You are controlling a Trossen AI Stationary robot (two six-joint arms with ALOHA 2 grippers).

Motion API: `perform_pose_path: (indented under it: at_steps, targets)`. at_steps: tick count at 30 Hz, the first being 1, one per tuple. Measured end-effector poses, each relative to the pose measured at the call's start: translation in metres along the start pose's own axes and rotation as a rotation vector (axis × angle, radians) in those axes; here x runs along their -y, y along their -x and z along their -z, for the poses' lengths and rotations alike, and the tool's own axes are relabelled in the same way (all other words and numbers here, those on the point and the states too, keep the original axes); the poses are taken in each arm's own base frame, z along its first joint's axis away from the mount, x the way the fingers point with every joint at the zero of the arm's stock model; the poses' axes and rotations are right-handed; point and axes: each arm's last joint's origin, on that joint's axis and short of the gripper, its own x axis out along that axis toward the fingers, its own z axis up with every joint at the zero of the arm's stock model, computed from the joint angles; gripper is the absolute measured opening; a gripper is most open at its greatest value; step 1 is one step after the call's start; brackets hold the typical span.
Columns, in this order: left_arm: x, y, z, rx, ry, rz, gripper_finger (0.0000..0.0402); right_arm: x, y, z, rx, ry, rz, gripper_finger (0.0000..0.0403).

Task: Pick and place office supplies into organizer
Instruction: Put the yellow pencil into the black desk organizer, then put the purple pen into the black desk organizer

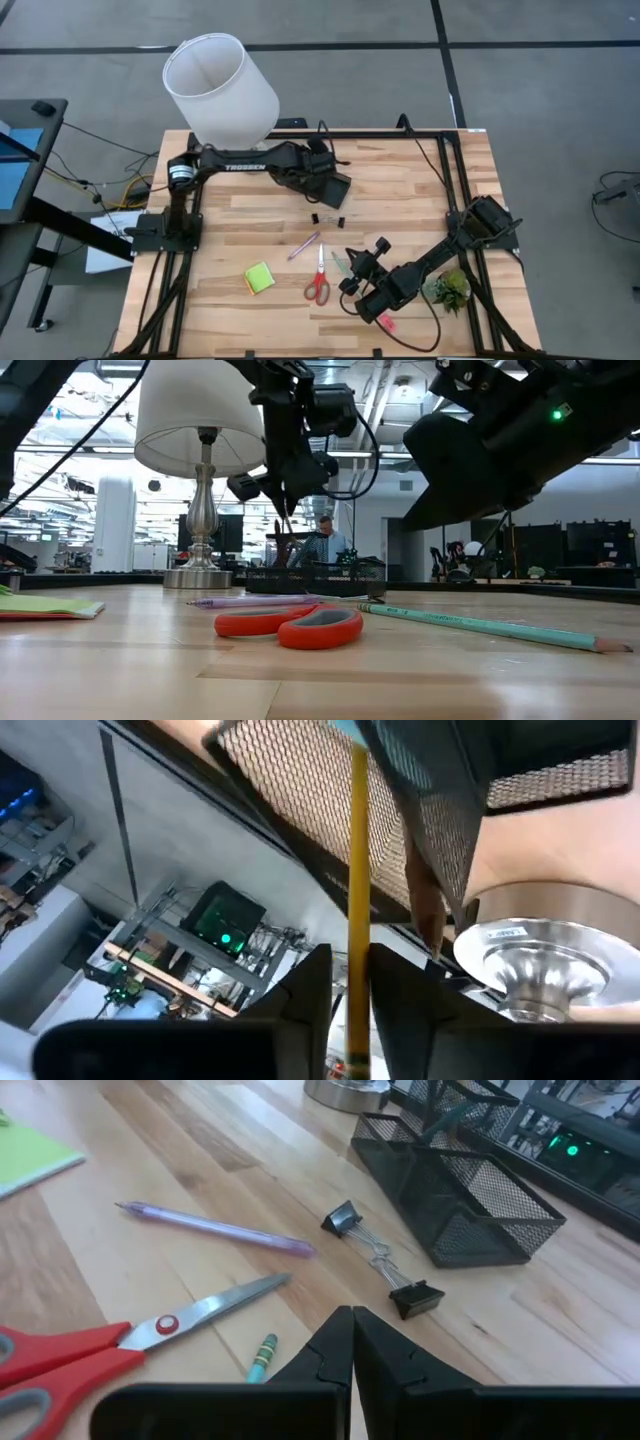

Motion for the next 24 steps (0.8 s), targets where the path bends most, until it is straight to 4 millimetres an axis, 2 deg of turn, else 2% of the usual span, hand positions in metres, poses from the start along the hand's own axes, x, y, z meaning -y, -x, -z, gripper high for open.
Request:
perform_pose_path:
  at_steps: [4, 9, 17, 21, 24]
  targets:
    - [0.000, -0.001, -0.001, -0.046, 0.001, -0.018, 0.0073, 0.001, 0.000, 0.000, -0.003, 0.012, 0.007, 0.0003]
    - [-0.006, 0.006, 0.009, -0.298, 0.039, -0.117, 0.0075, 0.002, 0.000, 0.001, -0.007, 0.029, 0.015, 0.0003]
    - [-0.013, 0.014, 0.013, -0.301, 0.125, -0.156, 0.0076, 0.002, 0.000, 0.001, -0.006, 0.002, 0.013, 0.0003]
    - [-0.013, 0.020, 0.014, -0.467, 0.107, -0.227, 0.0076, 0.003, 0.001, 0.002, -0.009, 0.011, 0.013, 0.0003]
    - [-0.013, 0.031, 0.020, -0.491, 0.164, -0.250, 0.0076, 0.004, 0.003, 0.004, -0.014, 0.004, 0.021, 0.0003]
